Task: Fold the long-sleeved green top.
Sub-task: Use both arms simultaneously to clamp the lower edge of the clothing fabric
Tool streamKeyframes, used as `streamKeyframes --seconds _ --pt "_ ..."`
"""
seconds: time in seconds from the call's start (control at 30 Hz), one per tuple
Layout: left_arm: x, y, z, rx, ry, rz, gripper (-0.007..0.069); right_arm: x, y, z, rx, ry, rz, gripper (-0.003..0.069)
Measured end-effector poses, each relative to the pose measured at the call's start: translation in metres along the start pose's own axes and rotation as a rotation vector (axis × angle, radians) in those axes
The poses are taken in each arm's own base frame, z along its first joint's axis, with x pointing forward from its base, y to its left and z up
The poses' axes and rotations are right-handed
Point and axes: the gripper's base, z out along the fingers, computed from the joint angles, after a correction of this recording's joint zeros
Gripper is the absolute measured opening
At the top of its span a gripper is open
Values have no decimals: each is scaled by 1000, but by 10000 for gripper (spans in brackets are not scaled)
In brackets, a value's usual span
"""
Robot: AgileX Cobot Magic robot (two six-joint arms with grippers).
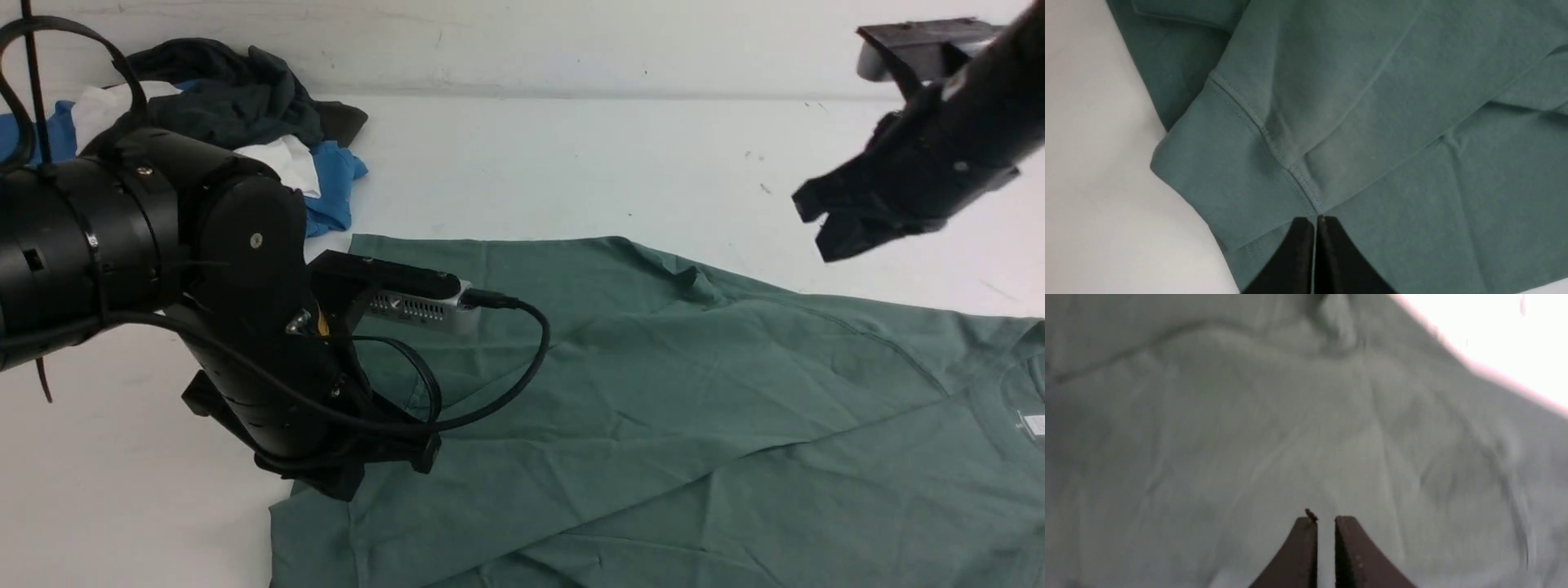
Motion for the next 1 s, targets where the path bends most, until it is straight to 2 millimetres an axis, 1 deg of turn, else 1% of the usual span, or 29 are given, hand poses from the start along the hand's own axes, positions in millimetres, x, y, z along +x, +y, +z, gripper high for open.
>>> streamKeyframes --seconds 0.03,0.1,0.13,0.17,0.2,0.27,0.3,0.33,0.37,0.4,0.43,0.47,0.5,0.57,0.63,0.67,0.73,0.87,0.9,0.93,0.97,1.0 --pt "0 0 0 0 1 0 -4 -4 0 0 1 -9 -3 99" --pt "1 0 0 -1 6 0 -4 -27 -2 39 -3 17 -15 169" --pt "1 0 0 -2 8 0 -4 -35 -2 52 -2 21 -23 198" --pt "1 0 0 -2 8 0 -4 -43 -2 65 -2 23 -32 228" --pt "1 0 0 -2 8 0 -4 -46 -1 65 -2 15 -36 235" --pt "1 0 0 -2 9 0 -4 -58 -1 97 1 36 -52 301" --pt "1 0 0 -3 10 1 -4 -63 -1 104 2 31 -55 320" --pt "1 1 0 -5 11 2 -4 -66 -2 117 3 38 -61 347" --pt "1 1 0 -9 12 4 -4 -67 -3 129 1 54 -61 358" --pt "1 1 0 -10 12 4 -4 -69 -3 130 1 49 -62 360" --pt "1 1 0 -15 14 7 -4 -70 -3 137 0 57 -61 368" --pt "2 2 0 -23 16 11 -4 -70 -5 152 0 75 -62 374" --pt "2 2 0 -26 16 12 -4 -69 -6 160 -1 92 -63 377" --pt "2 3 0 -35 19 13 -4 -69 -7 173 -3 112 -63 377" --pt "2 4 0 -39 20 9 -4 -67 -7 181 -5 125 -63 370" --pt "2 4 0 -42 19 10 -4 -66 -8 187 -5 132 -63 353" --pt "2 4 0 -44 18 11 -4 -67 -8 189 -4 133 -65 330" --pt "1 4 0 -43 4 13 -4 -69 -8 187 -2 119 -79 152" --pt "0 4 0 -45 2 14 -4 -72 -8 185 -1 109 -85 85" --pt "0 4 0 -45 2 14 -4 -72 -8 184 -1 108 -85 76" --pt "0 4 0 -48 2 15 -4 -76 -8 179 1 94 -88 24" --pt "0 5 0 -52 1 17 -4 -79 -8 175 5 82 -91 15"
